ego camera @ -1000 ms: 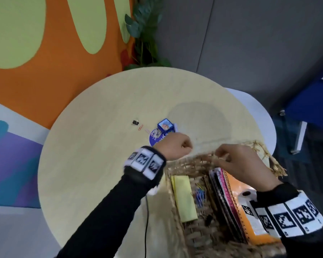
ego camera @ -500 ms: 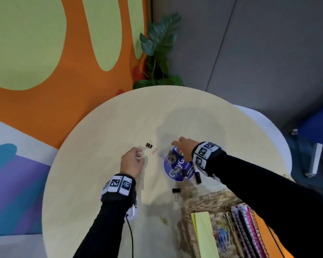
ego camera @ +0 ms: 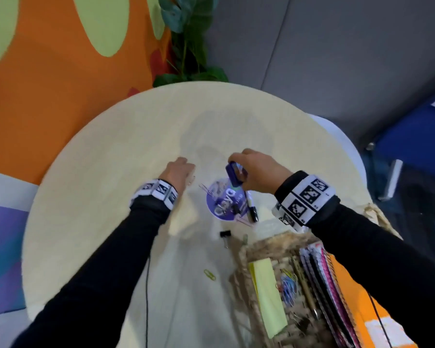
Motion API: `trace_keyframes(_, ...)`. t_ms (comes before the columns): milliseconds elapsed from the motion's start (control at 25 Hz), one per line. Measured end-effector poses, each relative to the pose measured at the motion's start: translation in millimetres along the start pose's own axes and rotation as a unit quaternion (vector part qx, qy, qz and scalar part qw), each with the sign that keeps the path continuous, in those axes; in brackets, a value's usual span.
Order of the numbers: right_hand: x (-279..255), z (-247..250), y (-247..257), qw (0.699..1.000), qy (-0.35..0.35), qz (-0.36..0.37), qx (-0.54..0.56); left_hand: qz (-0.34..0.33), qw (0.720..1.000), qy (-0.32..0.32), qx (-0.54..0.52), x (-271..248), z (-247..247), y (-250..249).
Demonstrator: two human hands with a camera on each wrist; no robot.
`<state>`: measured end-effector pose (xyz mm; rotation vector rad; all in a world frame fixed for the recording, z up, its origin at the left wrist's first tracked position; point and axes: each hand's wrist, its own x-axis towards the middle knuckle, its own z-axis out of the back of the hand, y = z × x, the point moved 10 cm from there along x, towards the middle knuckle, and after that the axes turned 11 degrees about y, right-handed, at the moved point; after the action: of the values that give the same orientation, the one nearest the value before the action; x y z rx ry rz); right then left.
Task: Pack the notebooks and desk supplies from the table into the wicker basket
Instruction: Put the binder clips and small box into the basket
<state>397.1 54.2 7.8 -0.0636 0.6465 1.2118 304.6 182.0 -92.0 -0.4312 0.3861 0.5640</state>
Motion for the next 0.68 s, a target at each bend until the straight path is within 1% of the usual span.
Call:
trace_keyframes(80,-39.4,6.4,4.0,1.0,-0.011,0.008,0.012,0.013,0.999,0.02,0.023,2.1,1.4,0.5)
trace_keyframes(120,-60.8,6.2,3.4,1.0,-0.012,0.006,0.017,0.028,0.999,0.009,0.027,1.6,5.2,3.0)
trace_keyframes(240,-119.9,-11.2,-6.8,0.999,0.005,-0.013,0.032,0.067,0.997,-0.042,-0.006,-5.7,21.3,12.3)
trace_keyframes(360,-156.1,-47.9,-22.0,0.999,0.001,-0.034,0.039,0.077,0.988,-0.114,-0.07,-30.6,50.5,3.3)
trace_keyframes(440,-164.0,-82.8,-32.9,0.998,0.007,-0.064,-0.001,0.059,0.979,-0.159,-0.115,-55.0,72.0,-15.1)
trace_keyframes(520,-162.9,-116.2,-36.5,0.996,0.012,-0.073,-0.052,0.025,0.967,-0.19,-0.167,-83.4,86.3,-40.0)
trace_keyframes(560,-159.8,-128.9,-37.3,0.994,0.003,-0.073,-0.077,0.007,0.962,-0.199,-0.189,-99.0,89.4,-53.8)
trace_keyframes(600,-157.9,-137.6,-36.7,0.992,-0.012,-0.077,-0.095,-0.01,0.957,-0.201,-0.211,-115.9,89.2,-68.9)
trace_keyframes(680,-153.2,-144.3,-36.8,0.987,-0.04,-0.103,-0.119,-0.043,0.953,-0.182,-0.237,-148.0,80.6,-102.2)
